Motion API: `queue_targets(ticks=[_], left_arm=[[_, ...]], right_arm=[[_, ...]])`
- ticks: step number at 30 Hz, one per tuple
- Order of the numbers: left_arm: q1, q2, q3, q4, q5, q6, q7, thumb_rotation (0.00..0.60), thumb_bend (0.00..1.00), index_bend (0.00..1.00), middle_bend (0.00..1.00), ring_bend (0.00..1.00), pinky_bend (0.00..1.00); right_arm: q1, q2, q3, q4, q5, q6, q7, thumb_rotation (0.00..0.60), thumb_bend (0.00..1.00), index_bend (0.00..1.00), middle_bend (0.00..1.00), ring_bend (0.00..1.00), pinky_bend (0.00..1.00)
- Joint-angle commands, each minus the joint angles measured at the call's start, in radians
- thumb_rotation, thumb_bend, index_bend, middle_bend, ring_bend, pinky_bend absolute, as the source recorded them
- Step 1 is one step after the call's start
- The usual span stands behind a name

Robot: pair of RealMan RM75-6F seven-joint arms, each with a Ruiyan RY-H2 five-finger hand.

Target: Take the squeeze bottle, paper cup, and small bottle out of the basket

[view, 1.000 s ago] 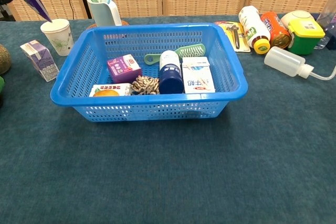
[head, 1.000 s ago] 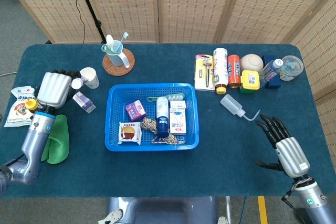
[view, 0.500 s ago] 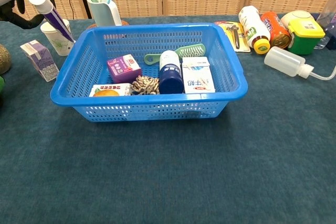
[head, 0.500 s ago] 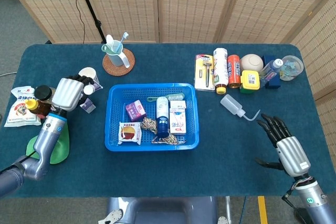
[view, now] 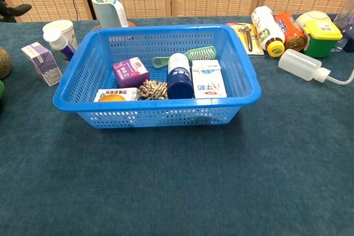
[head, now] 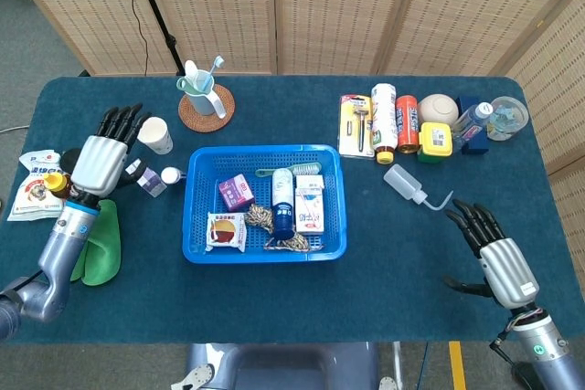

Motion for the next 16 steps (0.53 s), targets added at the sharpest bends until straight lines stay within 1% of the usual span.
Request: queue_targets(ticks=[1,3,4,6,8,9,12,16], left_arm=[[0.058,0.07,-0.001,-0.084,-0.003,0.055,-0.027,0.554,0.33,0.0,0.0,0.0,0.0],[0.1,0.125,0.008,-0.156,-0.017,0.075,-0.022,0.521,0.32,0.0,0.0,0.0,0.0],[0.123,0.15,0.015,-0.19,-0.024,0.087,-0.019,0.513,0.32,0.0,0.0,0.0,0.0],[0.178,0.204,0.039,-0.268,-0.036,0.11,-0.013,0.503,0.32,0.0,0.0,0.0,0.0],[0.22,0.239,0.062,-0.324,-0.05,0.121,-0.005,0.501,0.31,0.0,0.0,0.0,0.0],[0.251,0.26,0.082,-0.36,-0.055,0.13,0.002,0.501,0.31,0.0,0.0,0.0,0.0],[0.325,0.303,0.137,-0.44,-0.051,0.161,0.028,0.502,0.31,0.0,0.0,0.0,0.0],[0.423,0.315,0.182,-0.503,-0.047,0.251,0.078,0.503,0.31,0.0,0.0,0.0,0.0]], right_arm=[[-0.001,0.001,-0.001,-0.001,-0.003,0.004,0.0,0.6,0.0,0.0,0.0,0.0,0.0],[-0.001,0.002,0.0,-0.001,-0.002,0.005,-0.002,0.6,0.0,0.0,0.0,0.0,0.0],[-0.001,0.002,0.0,0.0,-0.002,0.005,-0.003,0.6,0.0,0.0,0.0,0.0,0.0],[-0.001,0.0,0.002,0.005,-0.002,0.005,-0.01,0.6,0.0,0.0,0.0,0.0,0.0],[0.0,-0.002,0.004,0.014,-0.001,0.006,-0.018,0.6,0.0,0.0,0.0,0.0,0.0],[0.0,-0.007,0.009,0.025,0.0,0.01,-0.031,0.6,0.0,0.0,0.0,0.0,0.0],[-0.005,-0.022,0.022,0.054,0.007,0.024,-0.078,0.6,0.0,0.0,0.0,0.0,0.0],[-0.012,-0.025,0.027,0.057,0.01,0.038,-0.113,0.6,0.0,0.0,0.0,0.0,0.0]])
